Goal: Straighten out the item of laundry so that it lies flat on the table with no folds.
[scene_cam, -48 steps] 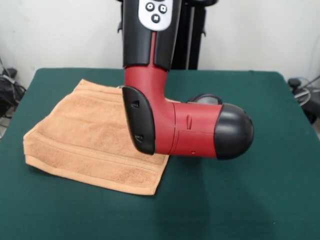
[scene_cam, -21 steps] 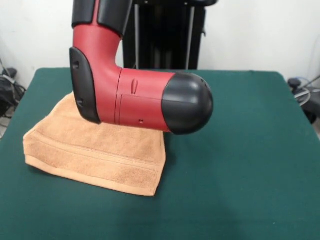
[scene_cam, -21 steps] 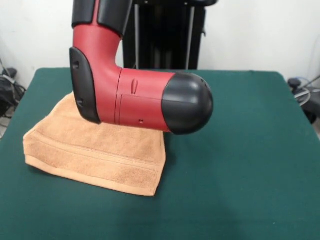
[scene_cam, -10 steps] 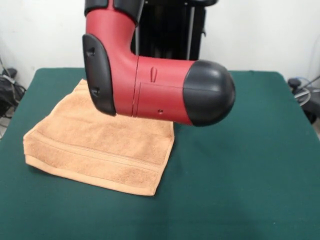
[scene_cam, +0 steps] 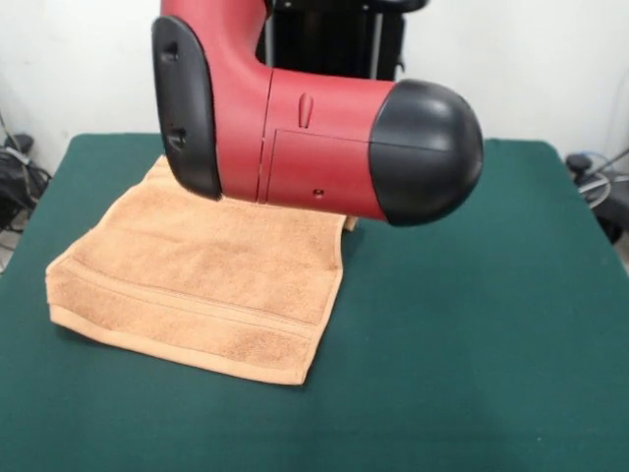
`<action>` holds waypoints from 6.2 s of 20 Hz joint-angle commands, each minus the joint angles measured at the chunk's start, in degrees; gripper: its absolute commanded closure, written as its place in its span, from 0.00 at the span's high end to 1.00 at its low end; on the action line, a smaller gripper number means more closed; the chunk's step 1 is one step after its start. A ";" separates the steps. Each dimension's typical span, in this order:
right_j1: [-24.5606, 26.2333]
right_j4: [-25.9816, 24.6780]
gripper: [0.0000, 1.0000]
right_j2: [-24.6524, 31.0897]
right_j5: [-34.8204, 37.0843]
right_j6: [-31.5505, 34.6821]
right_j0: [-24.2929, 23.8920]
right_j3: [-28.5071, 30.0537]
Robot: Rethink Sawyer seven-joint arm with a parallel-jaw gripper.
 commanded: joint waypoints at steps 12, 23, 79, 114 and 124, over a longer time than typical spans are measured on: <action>-5.37 -0.07 1.00 5.09 5.49 -5.74 0.98 0.21; 0.13 -1.68 1.00 6.53 7.59 -5.60 1.90 -7.35; -16.13 -2.49 1.00 4.39 -48.14 -1.97 1.22 25.37; -16.56 -15.98 1.00 1.08 -63.00 -0.95 3.87 26.99; -17.91 -17.41 1.00 0.17 -63.25 0.69 4.49 28.60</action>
